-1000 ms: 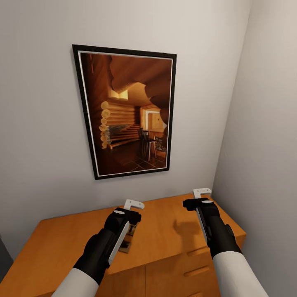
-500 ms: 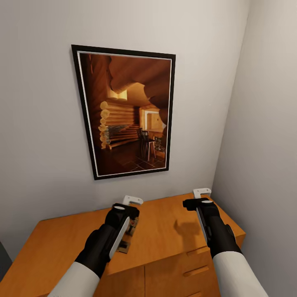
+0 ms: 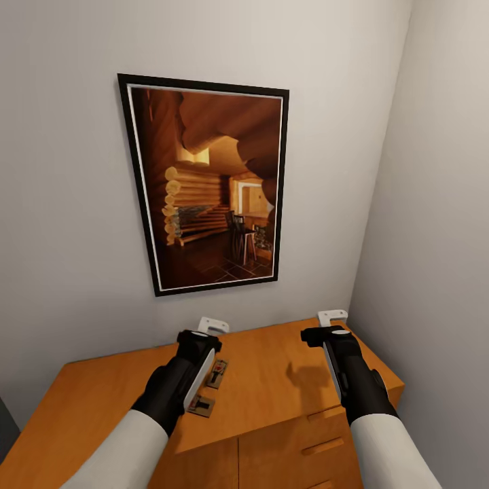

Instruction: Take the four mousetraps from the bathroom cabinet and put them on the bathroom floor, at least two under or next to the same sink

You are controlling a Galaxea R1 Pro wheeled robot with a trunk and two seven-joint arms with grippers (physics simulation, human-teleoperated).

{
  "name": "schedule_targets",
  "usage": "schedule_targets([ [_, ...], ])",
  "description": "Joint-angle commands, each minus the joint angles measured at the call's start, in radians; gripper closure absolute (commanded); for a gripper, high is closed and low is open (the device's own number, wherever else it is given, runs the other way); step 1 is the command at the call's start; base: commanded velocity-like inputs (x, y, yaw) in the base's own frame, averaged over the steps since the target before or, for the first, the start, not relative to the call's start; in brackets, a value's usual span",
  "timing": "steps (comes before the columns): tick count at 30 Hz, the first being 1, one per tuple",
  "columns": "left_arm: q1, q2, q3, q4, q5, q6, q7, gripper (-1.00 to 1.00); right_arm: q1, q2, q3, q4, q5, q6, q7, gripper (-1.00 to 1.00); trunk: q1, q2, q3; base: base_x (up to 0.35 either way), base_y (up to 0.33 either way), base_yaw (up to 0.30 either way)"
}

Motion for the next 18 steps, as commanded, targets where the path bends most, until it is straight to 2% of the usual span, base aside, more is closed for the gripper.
schedule_targets([
  [1,-0.007,0.000,-0.001,0.012,0.001,0.005,0.006,-1.00,0.000,0.001,-0.002,-0.001,0.010,0.004,0.008,-1.00,0.000,-0.001,-0.001,0.000,0.000,0.000],
  [7,-0.050,0.000,0.000,0.099,0.004,0.006,0.010,-1.00,0.000,0.001,-0.002,-0.001,0.010,0.003,0.008,-1.00,0.000,-0.001,-0.001,0.000,0.000,0.000],
  [10,-0.064,0.000,-0.001,0.129,0.018,0.006,0.010,-1.00,0.000,0.001,-0.002,-0.001,0.010,0.003,0.007,-1.00,0.000,-0.001,-0.001,0.000,0.000,0.000],
  [14,-0.070,0.000,-0.004,0.141,0.060,0.006,0.010,-1.00,0.000,0.001,-0.001,-0.001,0.010,0.003,0.007,-1.00,0.000,-0.001,-0.001,0.000,0.000,0.000],
  [15,-0.072,0.000,-0.006,0.144,0.086,0.006,0.010,-1.00,0.000,0.001,-0.001,-0.001,0.010,0.003,0.007,-1.00,0.000,-0.001,-0.001,0.000,0.000,0.000],
  [18,-0.074,0.000,-0.007,0.147,0.122,0.008,0.009,-1.00,0.000,0.001,-0.001,-0.001,0.010,0.003,0.006,-1.00,0.000,-0.001,-0.001,0.000,0.000,0.000],
])
